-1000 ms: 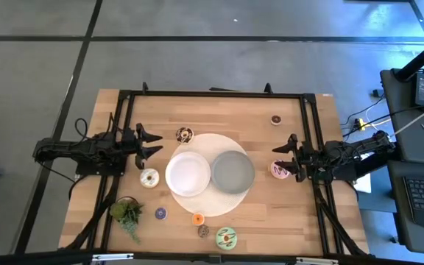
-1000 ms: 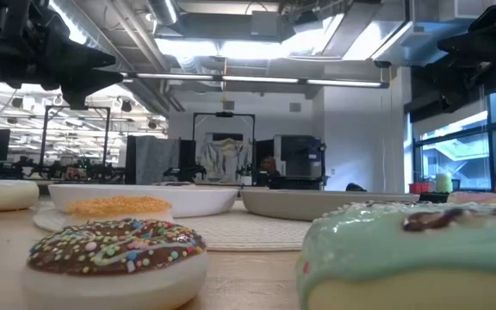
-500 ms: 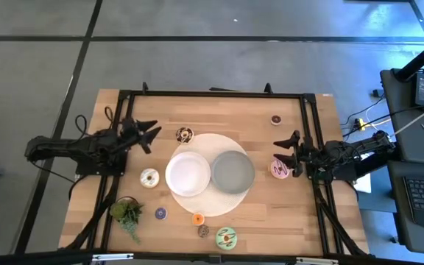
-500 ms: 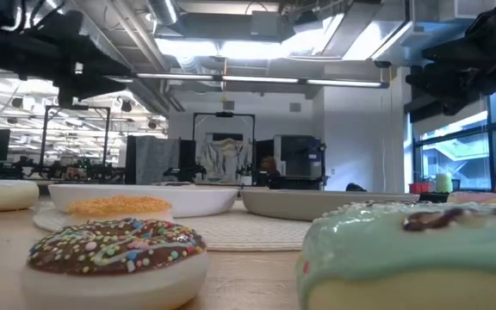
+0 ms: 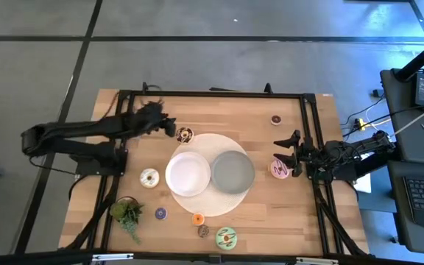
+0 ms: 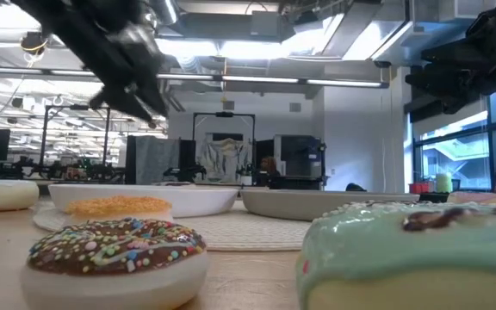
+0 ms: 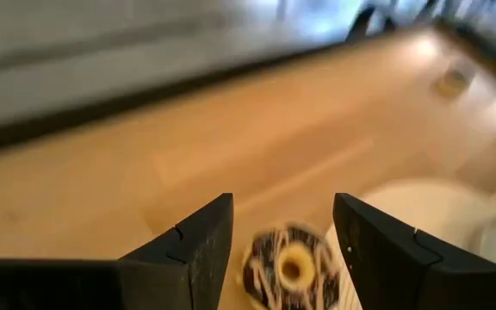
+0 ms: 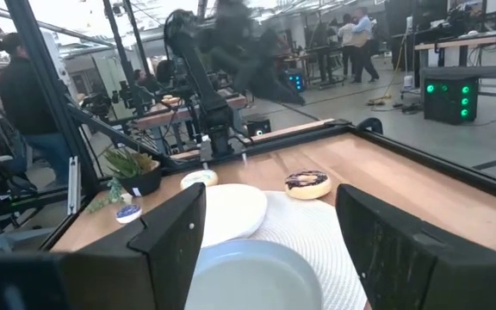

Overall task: Pick & Place donuts
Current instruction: Put the big black donut on the white plate

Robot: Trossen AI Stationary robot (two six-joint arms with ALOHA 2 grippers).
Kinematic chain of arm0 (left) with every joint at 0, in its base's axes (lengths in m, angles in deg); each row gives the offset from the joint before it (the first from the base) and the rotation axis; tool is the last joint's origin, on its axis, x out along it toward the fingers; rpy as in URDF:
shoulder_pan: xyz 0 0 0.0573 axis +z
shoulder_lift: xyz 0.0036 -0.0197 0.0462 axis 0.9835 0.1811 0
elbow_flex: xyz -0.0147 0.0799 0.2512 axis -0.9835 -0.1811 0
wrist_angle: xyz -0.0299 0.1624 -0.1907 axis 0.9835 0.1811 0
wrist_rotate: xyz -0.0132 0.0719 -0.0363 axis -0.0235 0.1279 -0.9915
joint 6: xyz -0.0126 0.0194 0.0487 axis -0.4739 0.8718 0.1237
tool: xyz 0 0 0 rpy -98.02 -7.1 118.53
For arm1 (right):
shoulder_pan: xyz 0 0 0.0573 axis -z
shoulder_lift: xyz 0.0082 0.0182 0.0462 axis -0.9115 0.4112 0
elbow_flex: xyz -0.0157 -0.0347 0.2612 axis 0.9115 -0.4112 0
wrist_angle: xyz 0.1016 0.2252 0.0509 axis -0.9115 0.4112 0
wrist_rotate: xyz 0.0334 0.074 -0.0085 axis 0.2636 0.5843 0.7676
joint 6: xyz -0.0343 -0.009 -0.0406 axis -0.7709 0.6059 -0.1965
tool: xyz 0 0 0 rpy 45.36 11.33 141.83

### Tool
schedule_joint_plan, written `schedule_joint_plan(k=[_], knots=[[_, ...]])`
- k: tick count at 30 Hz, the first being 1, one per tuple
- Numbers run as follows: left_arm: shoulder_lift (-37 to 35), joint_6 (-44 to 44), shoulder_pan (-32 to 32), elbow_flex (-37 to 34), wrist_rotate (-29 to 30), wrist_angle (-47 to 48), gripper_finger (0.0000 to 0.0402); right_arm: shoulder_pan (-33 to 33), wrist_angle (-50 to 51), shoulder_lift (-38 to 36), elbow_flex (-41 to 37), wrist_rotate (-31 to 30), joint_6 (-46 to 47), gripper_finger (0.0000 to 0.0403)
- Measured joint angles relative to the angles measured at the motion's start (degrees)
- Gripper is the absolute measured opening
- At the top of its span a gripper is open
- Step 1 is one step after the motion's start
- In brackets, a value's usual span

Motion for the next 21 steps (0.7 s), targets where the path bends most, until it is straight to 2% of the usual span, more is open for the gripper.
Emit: schedule_joint_plan(k=[3,6,13,21], knots=[[7.7,0.6,2.8,1.8,-7.0,0.3,0.0196,0.0,0.0,0.0,0.0,0.0,-0.1,0.0261],[14.1,1.8,4.4,2.9,-9.9,0.0,0.0196,0.0,0.0,0.0,0.0,0.1,-1.3,0.0261],[24.2,3.5,5.9,5.1,-13.4,-1.5,0.0196,0.0,0.0,0.0,0.0,0.1,-1.7,0.0261],[29.2,3.6,5.9,5.9,-14.5,-2.0,0.0196,0.0,0.0,0.0,0.0,0.1,-1.7,0.0261]])
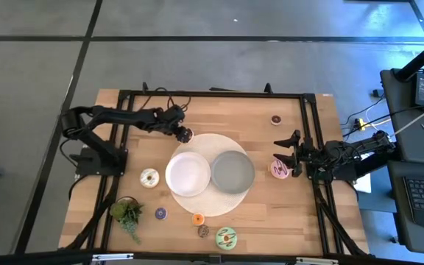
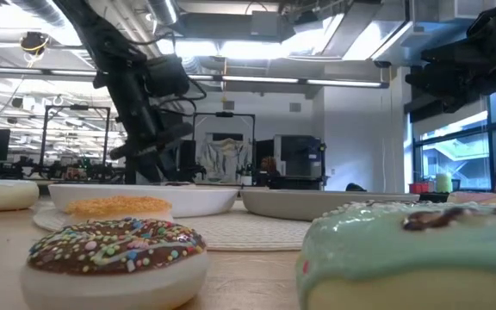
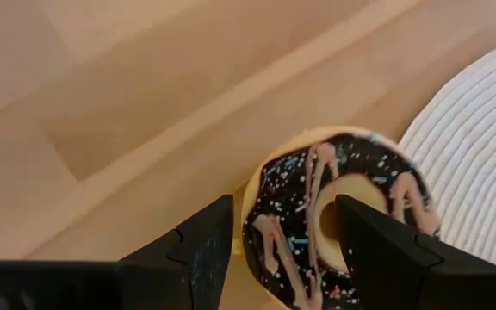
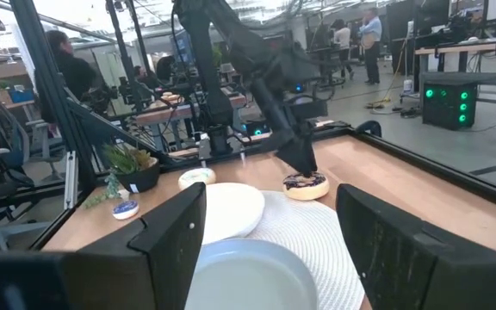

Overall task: Pick & Place donuts
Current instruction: Put the big black donut on the white plate

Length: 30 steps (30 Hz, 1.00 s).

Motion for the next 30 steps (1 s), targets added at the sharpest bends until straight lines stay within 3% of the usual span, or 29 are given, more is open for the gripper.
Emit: schedule_joint_plan(k=[9,22,30], knots=[[1.2,1.5,0.0,0.0,-0.7,-0.2,0.0188,0.0,0.0,0.0,0.0,0.0,0.0,0.0261],[1.1,3.9,0.0,0.0,-0.8,-0.1,0.0083,0.0,0.0,0.0,0.0,0.0,-0.3,0.0261],[-6.0,5.9,0.0,0.0,-7.7,0.5,0.0053,0.0,0.0,0.0,0.0,0.1,-0.3,0.0261]])
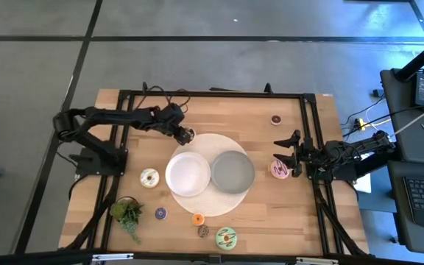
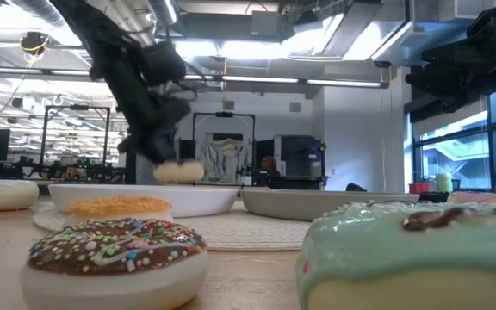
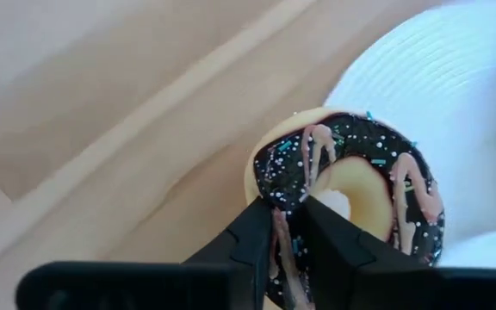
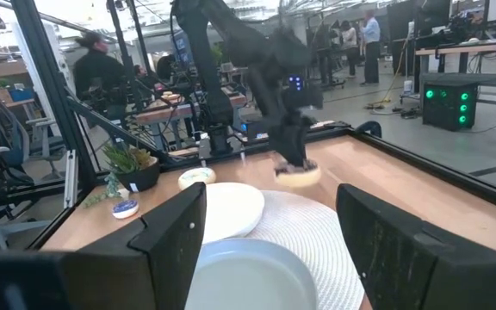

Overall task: Pick & Place donuts
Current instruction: Put the big black donut on the white plate

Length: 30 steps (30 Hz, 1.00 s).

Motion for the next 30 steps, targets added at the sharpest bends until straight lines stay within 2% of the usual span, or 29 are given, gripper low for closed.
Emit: schedule_joint_plan(k=[5,10,16,23,27,30], knots=[[-5.5,1.0,-3.8,0.0,-2.8,4.8,0.0050,0.0,0.0,0.0,0.0,0.0,0.0,0.0261],[-5.7,-1.0,-13.5,0.0,-2.0,5.1,0.0049,0.0,0.0,0.0,0.0,0.0,-1.2,0.0261],[-2.4,-6.3,-22.7,0.0,6.5,5.5,0.0049,0.0,0.0,0.0,0.0,-1.4,-2.1,0.0261],[1.4,-8.7,-25.6,0.0,6.7,2.9,0.0049,0.0,0.0,0.0,0.0,-1.6,-0.7,0.0261],[1.6,-9.5,-26.9,0.0,3.3,5.8,0.0049,0.0,0.0,0.0,0.0,-1.6,-0.6,0.0261],[1.6,-9.8,-28.0,0.0,3.8,5.2,0.0049,0.0,0.0,0.0,0.0,-1.6,-0.7,0.0261]])
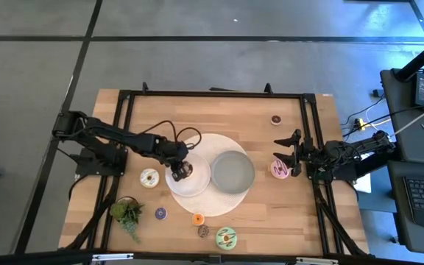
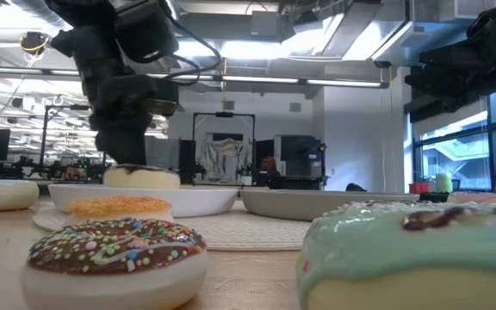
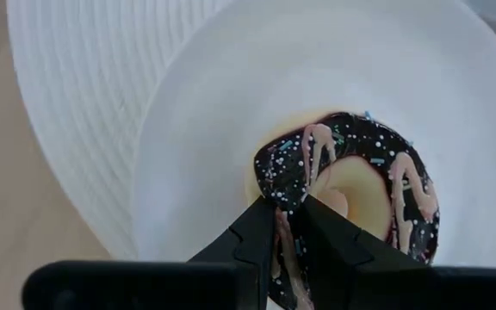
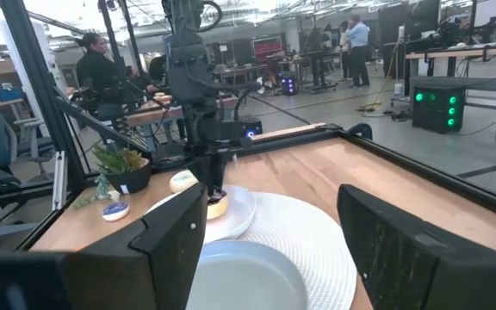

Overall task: Pick & Place donuts
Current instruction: Put the big black donut on the white plate

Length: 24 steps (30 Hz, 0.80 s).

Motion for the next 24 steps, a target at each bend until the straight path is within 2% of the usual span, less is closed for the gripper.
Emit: schedule_joint_plan(k=[4,7,11,16,24], knots=[[0.7,-0.1,-1.0,0.0,0.2,-6.3,0.0049,0.0,0.0,0.0,0.0,0.0,-0.1,0.0261],[2.1,3.1,-2.2,0.1,0.1,-11.6,0.0049,0.0,0.0,0.0,0.0,0.0,-0.1,0.0261],[5.4,6.6,-3.8,0.0,0.8,-14.7,0.0049,0.0,0.0,0.1,0.0,0.0,-0.1,0.0261],[8.3,6.2,-3.8,0.0,2.6,-20.0,0.0049,0.0,-0.1,0.5,0.0,0.0,-0.3,0.0261],[9.4,6.2,-3.0,0.0,2.8,-22.0,0.0051,0.0,-0.1,1.9,0.0,-0.1,-0.3,0.0261]])
